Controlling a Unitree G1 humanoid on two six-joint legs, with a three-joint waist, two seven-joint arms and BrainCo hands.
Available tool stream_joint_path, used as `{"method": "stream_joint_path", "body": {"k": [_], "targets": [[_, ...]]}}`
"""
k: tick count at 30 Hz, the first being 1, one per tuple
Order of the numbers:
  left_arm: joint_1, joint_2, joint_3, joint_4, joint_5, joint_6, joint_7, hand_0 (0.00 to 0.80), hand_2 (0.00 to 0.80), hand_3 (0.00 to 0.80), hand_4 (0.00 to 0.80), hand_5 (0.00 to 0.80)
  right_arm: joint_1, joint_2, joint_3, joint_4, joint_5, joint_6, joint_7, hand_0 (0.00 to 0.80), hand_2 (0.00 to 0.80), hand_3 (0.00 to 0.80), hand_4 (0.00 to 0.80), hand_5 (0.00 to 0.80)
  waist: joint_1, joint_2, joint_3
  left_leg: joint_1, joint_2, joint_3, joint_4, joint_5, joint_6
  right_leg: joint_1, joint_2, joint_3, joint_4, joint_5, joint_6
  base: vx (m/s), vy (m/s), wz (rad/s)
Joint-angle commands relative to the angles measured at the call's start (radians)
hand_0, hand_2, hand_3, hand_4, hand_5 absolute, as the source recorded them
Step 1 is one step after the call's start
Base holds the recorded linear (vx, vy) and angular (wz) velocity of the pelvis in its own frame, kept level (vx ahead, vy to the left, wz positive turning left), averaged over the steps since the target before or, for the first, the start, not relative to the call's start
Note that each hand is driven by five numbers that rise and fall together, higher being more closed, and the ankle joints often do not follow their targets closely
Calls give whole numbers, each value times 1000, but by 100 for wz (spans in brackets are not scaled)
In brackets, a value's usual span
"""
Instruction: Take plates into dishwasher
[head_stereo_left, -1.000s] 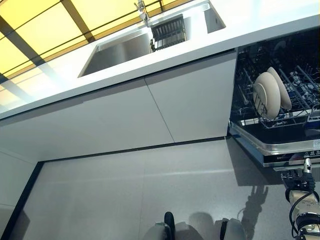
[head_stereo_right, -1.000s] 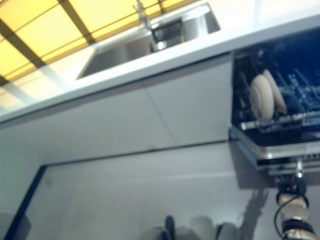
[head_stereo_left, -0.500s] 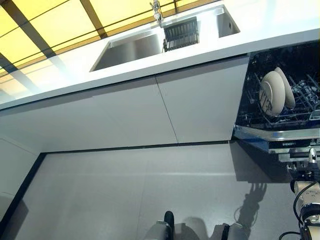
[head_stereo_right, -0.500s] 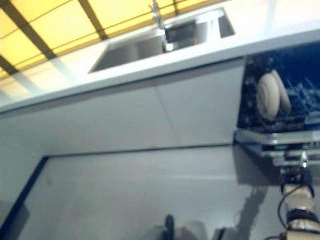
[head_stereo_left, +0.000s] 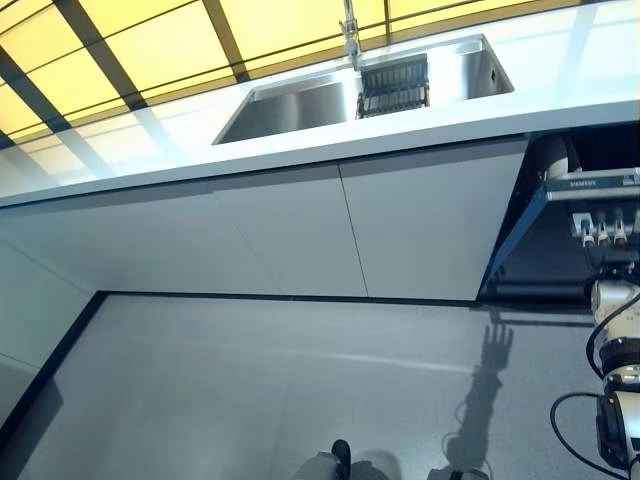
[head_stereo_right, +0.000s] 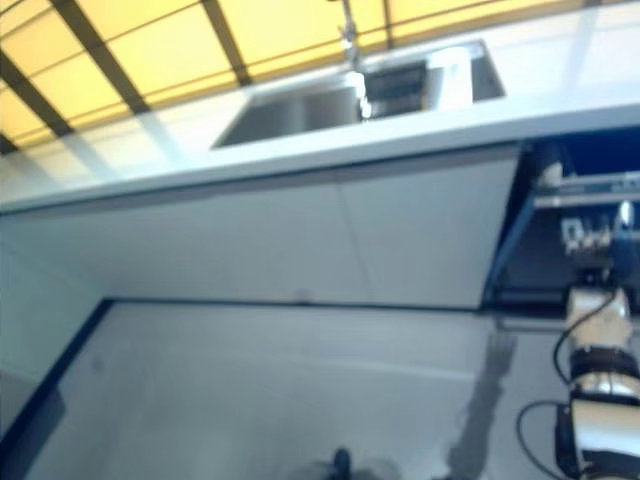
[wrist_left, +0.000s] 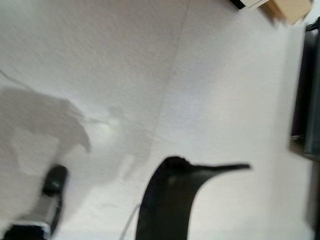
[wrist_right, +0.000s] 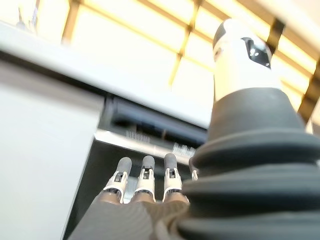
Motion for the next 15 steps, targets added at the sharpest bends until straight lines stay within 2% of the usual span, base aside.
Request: {"method": "stream_joint_path", "body": {"k": [1, 5, 6, 7, 8, 11, 13, 15], "targets": [[3, 75, -24, 27, 25, -16, 1, 0, 0, 0, 0, 0, -61, -45, 23, -28, -42, 9, 24, 0, 0, 0, 0, 0, 15, -54, -62, 41, 3, 54, 34, -81, 63, 103, 49, 0, -46, -16, -51, 0, 0, 0], [-2, 79, -25, 32, 25, -16, 0, 0, 0, 0, 0, 0, -43, -44, 23, -20, -44, 30, 26, 0, 0, 0, 0, 0, 8, -61, -66, 57, 14, 61, 13, -73, 58, 120, 58, 1, -81, 0, -46, -22, 1, 0], [-5, 80, -25, 34, 24, -17, -1, 0, 0, 0, 0, 0, -35, -40, 23, -17, -44, 36, 28, 0, 0, 0, 0, 0, 5, -61, -64, 53, 19, 73, 0, -47, 63, 117, 56, -11, -99, 27, -52, 0, 0, 0], [-6, 80, -25, 35, 23, -17, 0, 0, 0, 0, 0, 0, -32, -39, 23, -16, -45, 38, 28, 0, 0, 0, 0, 0, 5, -64, -69, 64, 18, 64, -3, -64, 56, 127, 62, 1, -103, 12, -44, -101, -8, -1], [-12, 84, -23, 39, 24, -22, 0, 0, 0, 0, 0, 0, 2, -21, 19, -8, -50, 50, 26, 0, 0, 0, 0, 0, -3, -71, -76, 84, 35, 82, -57, -24, 55, 143, 65, -10, -167, 59, -39, 0, 0, 0], [-18, 85, -24, 41, 20, -36, 1, 0, 0, 0, 0, 0, 53, 9, 17, 5, -71, 76, 24, 0, 0, 0, 0, 0, -12, -88, -101, 140, 50, 90, -155, 12, 43, 196, 78, -7, -288, 106, -16, -13, -5, -8], [-28, 82, -23, 52, 25, -53, 5, 0, 0, 0, 0, 0, 108, 27, 6, 10, -80, 112, 39, 0, 0, 0, 0, 0, -23, -109, -139, 199, 60, 94, -260, 43, 30, 257, 95, -1, -417, 152, 7, 54, 6, -14], [-31, 82, -25, 52, 24, -52, 8, 0, 0, 0, 0, 0, 116, 30, 5, 9, -80, 114, 42, 0, 0, 0, 0, 0, -25, -111, -144, 206, 61, 95, -274, 46, 28, 265, 98, 0, -434, 156, 10, 21, 6, -6]]}}
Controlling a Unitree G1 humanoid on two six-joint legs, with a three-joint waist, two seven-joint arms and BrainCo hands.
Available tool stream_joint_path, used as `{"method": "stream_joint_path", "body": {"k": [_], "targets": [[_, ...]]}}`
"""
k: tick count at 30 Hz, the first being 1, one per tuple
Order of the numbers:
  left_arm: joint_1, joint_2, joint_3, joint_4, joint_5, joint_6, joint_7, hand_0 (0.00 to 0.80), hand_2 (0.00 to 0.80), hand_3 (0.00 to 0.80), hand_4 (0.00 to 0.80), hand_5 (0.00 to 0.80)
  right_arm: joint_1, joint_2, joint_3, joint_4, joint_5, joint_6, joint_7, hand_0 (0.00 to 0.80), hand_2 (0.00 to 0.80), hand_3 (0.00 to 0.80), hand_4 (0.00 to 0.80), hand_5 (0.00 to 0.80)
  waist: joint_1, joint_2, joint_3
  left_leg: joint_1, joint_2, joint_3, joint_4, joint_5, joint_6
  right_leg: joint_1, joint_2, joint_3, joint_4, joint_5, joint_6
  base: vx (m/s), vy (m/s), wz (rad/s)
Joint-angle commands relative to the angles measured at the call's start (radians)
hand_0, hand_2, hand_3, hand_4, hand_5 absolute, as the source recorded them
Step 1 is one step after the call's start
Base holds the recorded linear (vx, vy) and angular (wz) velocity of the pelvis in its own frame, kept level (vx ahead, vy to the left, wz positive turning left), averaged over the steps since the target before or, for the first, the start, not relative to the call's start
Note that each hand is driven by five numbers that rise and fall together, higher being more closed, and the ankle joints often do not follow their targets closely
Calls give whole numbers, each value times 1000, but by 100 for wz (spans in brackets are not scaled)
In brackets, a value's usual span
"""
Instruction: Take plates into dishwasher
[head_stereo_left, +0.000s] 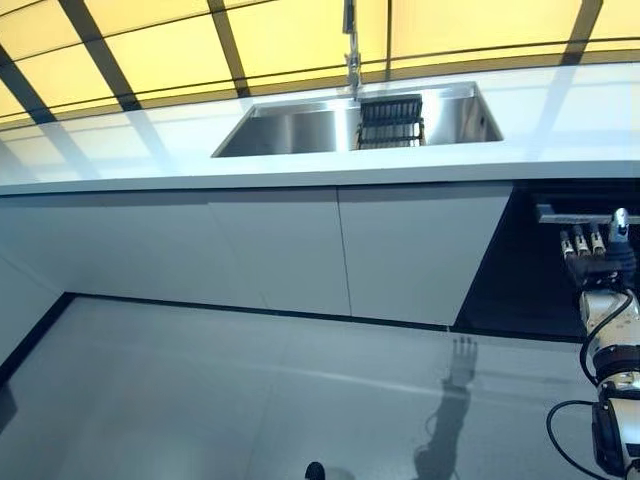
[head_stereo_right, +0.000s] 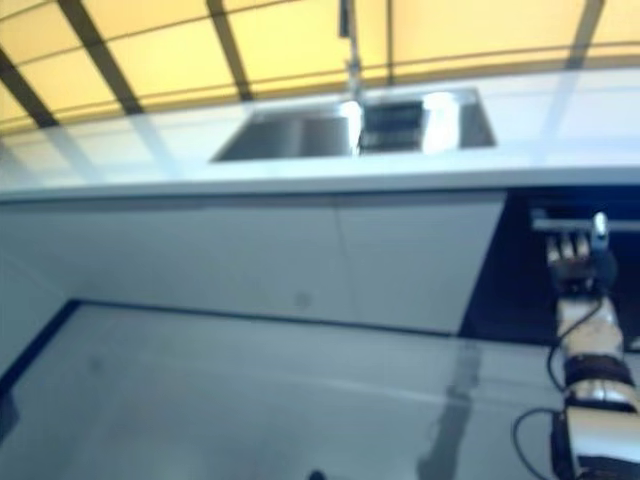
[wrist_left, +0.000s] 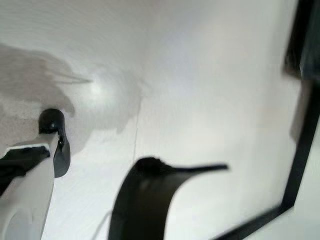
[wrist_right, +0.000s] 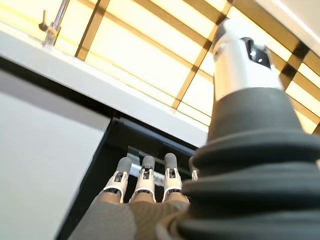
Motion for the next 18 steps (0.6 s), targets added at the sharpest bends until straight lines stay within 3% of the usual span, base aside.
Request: {"method": "stream_joint_path", "body": {"k": [1, 2, 7, 12, 18], "targets": [[-13, 61, -28, 45, 13, -40, 10, 0, 0, 0, 0, 0, -12, 4, -1, -9, -36, 23, 43, 0, 0, 0, 0, 0, -21, -47, -68, 57, -8, 35, -43, -28, 33, 115, 27, 25, -186, 68, 3, 34, 16, -8], [-21, 58, -25, 52, 18, -42, 13, 0, 0, 0, 0, 0, 30, 20, -9, -11, -30, 39, 55, 0, 0, 0, 0, 0, -27, -59, -97, 93, -6, 35, -113, -5, 28, 158, 44, 28, -274, 101, 15, 34, 20, -8], [-29, 49, -15, 76, 31, -45, 13, 0, 0, 0, 0, 0, 114, 72, -22, -18, -37, 62, 81, 0, 0, 0, 0, 0, -38, -82, -157, 154, 5, 37, -217, 17, 20, 216, 67, 35, -393, 145, 30, 32, 9, -2], [-62, 22, -8, 147, 91, -36, 39, 0, 0, 0, 0, 0, 284, 229, -5, 14, -178, 89, 111, 0, 0, 0, 0, 0, -54, -109, -236, 233, 16, 46, -339, 42, 17, 281, 95, 48, -508, 187, 40, 30, 38, 1], [-86, -16, -32, 245, 190, -18, 79, 0, 0, 0, 0, 0, 479, 380, 18, 135, -264, 110, 210, 0, 0, 0, 0, 0, -73, -127, -288, 252, 23, 54, -356, 33, 12, 325, 113, 41, -577, 213, 44, 9, 37, -1]]}}
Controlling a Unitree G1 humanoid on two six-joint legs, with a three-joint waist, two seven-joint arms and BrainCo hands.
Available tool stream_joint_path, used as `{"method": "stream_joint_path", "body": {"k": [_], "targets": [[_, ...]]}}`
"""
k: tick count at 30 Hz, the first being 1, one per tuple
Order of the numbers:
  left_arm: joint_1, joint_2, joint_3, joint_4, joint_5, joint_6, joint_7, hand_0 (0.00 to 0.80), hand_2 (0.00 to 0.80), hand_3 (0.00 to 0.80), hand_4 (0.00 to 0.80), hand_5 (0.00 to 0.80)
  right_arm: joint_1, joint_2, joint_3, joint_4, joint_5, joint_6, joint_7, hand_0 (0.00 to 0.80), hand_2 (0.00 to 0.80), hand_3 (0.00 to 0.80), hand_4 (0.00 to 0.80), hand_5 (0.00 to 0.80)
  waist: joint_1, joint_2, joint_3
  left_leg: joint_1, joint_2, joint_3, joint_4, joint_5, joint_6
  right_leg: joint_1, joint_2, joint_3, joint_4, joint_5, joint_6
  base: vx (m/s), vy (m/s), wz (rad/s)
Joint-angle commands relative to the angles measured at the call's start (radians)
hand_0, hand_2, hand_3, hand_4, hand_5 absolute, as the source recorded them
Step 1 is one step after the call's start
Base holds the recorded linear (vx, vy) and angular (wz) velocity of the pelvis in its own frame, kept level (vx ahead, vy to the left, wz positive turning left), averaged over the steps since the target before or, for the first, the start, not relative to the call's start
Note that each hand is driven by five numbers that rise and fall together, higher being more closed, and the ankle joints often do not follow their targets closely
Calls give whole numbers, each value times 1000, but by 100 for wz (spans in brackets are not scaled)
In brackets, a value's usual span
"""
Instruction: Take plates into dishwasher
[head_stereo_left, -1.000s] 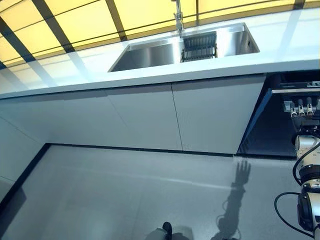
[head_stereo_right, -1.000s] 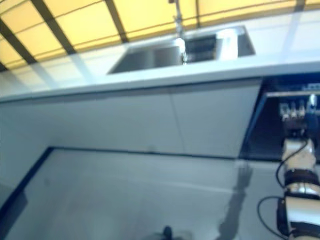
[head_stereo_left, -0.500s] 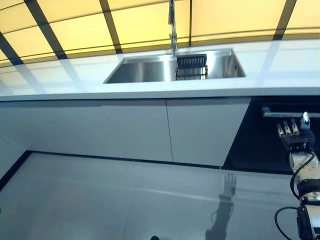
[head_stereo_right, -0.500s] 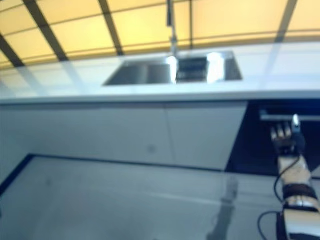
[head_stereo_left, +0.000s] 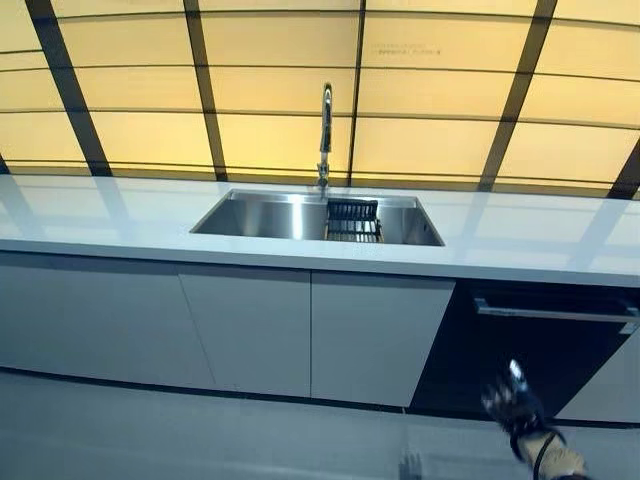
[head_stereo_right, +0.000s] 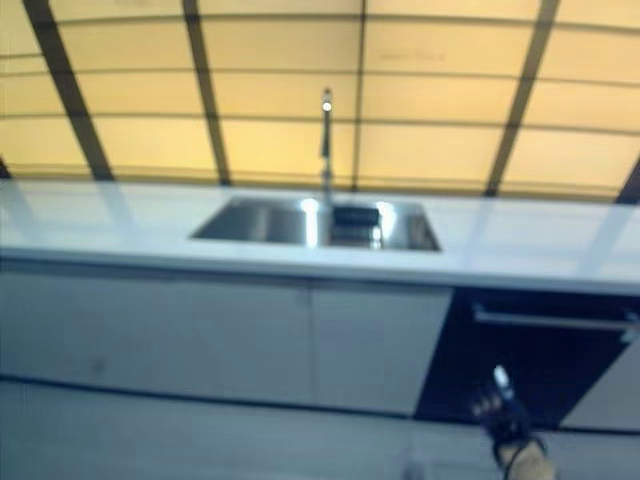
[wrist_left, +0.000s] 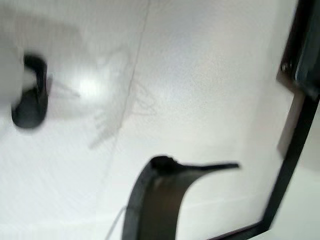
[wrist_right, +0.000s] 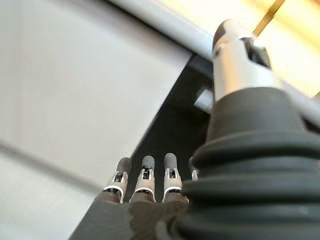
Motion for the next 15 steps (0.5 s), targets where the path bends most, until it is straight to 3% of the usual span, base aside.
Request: {"method": "stream_joint_path", "body": {"k": [1, 12, 15], "targets": [[-75, -22, -35, 103, 99, 6, 34, 0, 0, 0, 0, 0, 14, 43, 17, 40, -66, -4, 72, 0, 0, 0, 0, 0, -5, -10, -11, -4, 20, 28, -3, -51, 20, -22, 14, 24, -2, 4, -9, 0, 46, -8], [-81, -49, -48, 116, 183, 78, 31, 0, 0, 0, 0, 0, 192, 198, 94, 167, -195, 29, 39, 0, 0, 0, 0, 0, -41, -4, -33, 25, 27, 52, -3, -57, 31, -2, 17, 34, 11, -7, -8, 16, 31, -6], [-68, -63, -49, 113, 181, 90, 16, 0, 0, 0, 0, 0, 216, 221, 108, 187, -297, 48, 15, 0, 0, 0, 0, 0, -47, 1, -29, 31, 28, 55, -3, -58, 33, -1, 15, 36, 18, -12, -7, 17, 25, -6]]}}
